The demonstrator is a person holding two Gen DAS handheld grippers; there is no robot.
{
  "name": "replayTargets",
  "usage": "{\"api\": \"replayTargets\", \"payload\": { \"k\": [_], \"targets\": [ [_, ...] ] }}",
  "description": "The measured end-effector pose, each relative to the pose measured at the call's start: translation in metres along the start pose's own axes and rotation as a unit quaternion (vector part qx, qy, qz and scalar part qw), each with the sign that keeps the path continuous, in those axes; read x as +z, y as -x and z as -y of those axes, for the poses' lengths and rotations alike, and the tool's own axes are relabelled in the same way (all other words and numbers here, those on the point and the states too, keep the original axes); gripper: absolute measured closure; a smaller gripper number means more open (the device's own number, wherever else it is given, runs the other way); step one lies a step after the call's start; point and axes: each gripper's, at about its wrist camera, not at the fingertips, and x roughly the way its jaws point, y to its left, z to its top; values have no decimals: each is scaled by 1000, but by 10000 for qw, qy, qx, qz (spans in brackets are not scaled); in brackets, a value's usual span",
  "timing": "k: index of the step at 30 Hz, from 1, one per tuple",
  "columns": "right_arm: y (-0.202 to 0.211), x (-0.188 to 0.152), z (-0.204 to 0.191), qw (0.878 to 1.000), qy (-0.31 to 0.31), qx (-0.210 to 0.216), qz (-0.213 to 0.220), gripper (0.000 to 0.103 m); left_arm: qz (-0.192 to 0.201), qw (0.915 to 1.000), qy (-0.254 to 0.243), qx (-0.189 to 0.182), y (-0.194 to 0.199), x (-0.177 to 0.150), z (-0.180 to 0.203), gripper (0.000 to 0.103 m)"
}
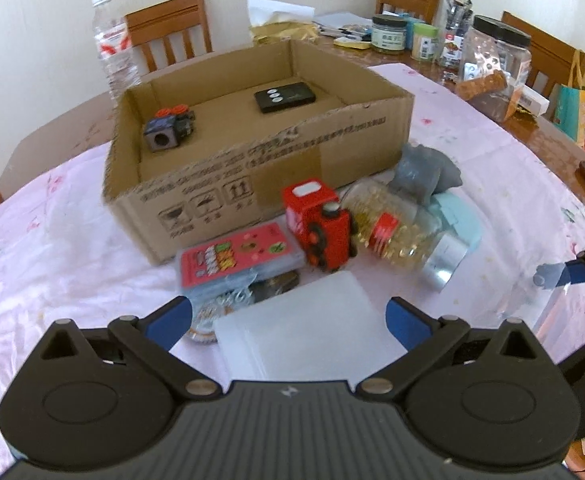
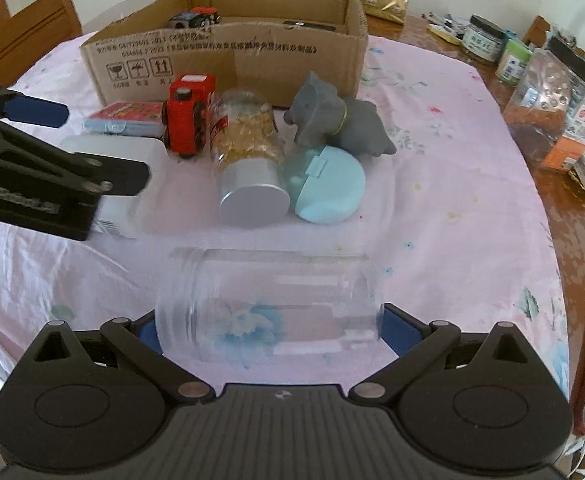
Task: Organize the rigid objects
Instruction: 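Grasp the white translucent container with the left tool while the right tool grasps the clear jar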
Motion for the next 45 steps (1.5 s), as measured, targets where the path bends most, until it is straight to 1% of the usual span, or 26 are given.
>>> {"api": "replayTargets", "payload": {
  "k": [4, 7, 13, 21, 26, 33, 36, 40, 45],
  "targets": [
    [0, -2, 3, 9999, -27, 89, 51, 0, -15, 9996, 276, 40, 7, -12, -10, 0],
    [1, -2, 4, 9999, -12, 91, 59, 0, -163, 9987, 477, 71, 7, -19, -14, 1],
    [2, -3, 1, 10000, -24, 81, 23, 0, -361, 9985, 385, 136, -4, -31, -9, 1],
    [6, -2, -3, 9998, -94, 106, 126, 0, -204, 9986, 449, 166, -12, -24, -3, 1],
    [7, 3, -8, 9996, -193, -6, 189, 0, -220, 9985, 479, 125, -14, -22, -3, 10],
    [8, 8, -9, 9989, -354, -173, 272, 0, -279, 9980, 556, 105, -18, -23, -7, 12],
    [8, 10, -10, 9987, -365, -234, 284, 1, -314, 9976, 618, 51, -20, -22, -9, 19],
    [8, 14, -11, 9985, -363, -327, 256, 8, -351, 9974, 626, 15, -20, -21, -10, 19],
    [9, 16, -10, 9986, -351, -329, 230, 8, -398, 9974, 592, -21, -19, -20, -11, 19]
  ]
}}
